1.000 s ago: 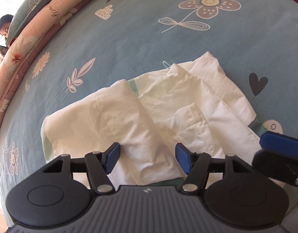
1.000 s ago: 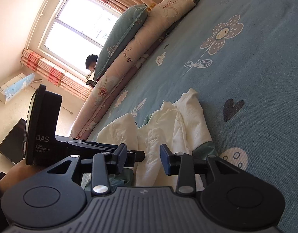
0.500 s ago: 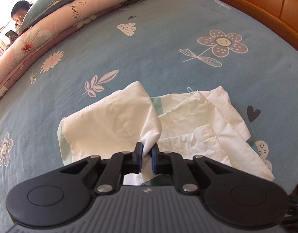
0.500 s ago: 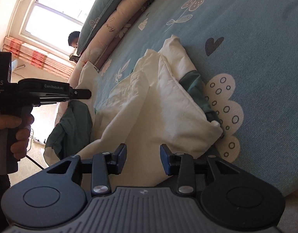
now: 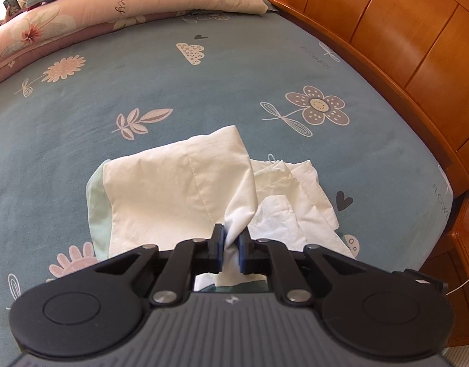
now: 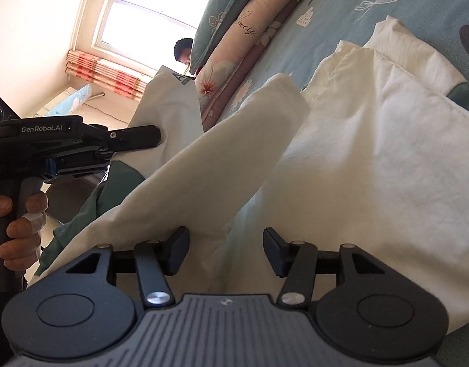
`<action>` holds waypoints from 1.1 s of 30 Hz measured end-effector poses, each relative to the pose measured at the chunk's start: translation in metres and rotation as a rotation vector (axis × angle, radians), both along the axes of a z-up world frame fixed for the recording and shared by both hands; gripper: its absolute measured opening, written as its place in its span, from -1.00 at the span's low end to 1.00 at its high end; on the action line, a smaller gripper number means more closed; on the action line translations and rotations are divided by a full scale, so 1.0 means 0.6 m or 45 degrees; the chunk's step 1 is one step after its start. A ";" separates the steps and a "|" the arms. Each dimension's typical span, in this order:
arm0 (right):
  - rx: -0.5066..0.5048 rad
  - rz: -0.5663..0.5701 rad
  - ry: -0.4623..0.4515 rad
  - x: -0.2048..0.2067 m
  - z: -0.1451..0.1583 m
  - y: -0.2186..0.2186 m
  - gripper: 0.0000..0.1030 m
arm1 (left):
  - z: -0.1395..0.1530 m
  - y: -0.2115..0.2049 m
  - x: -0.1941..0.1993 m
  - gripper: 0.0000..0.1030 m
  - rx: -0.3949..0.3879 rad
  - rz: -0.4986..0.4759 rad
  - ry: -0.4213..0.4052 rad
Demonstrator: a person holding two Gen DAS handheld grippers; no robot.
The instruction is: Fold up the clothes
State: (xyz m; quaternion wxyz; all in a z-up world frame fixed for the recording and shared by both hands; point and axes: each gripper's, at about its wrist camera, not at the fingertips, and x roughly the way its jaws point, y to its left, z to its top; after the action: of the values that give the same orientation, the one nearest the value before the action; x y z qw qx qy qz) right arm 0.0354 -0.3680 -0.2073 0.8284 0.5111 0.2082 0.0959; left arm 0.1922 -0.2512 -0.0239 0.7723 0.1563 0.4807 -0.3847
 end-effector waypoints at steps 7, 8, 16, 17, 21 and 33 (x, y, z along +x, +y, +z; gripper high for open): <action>-0.167 -0.004 -0.044 0.033 0.025 0.000 0.14 | -0.033 -0.040 -0.030 -0.86 0.049 -0.107 0.027; -0.204 -0.004 -0.062 0.032 0.026 0.003 0.14 | -0.040 -0.043 -0.030 -0.86 0.064 -0.115 0.043; -0.411 0.026 -0.103 0.033 0.025 0.026 0.14 | -0.085 -0.057 -0.011 -0.51 0.087 -0.147 0.232; -0.423 0.030 -0.102 0.034 0.025 0.027 0.14 | -0.089 -0.060 -0.013 -0.32 0.092 -0.156 0.246; -0.490 0.033 -0.092 0.041 0.026 0.038 0.14 | -0.104 -0.082 -0.026 -0.06 0.198 -0.189 0.220; -0.463 0.025 -0.099 0.046 0.026 0.030 0.14 | -0.132 -0.156 -0.112 0.05 0.727 -0.418 -0.266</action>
State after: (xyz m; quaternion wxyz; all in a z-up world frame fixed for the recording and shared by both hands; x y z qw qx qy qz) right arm 0.0631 -0.3500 -0.1918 0.9135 0.3469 0.1950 0.0845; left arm 0.1248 -0.3450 -0.1029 0.6704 0.4798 0.4557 -0.3357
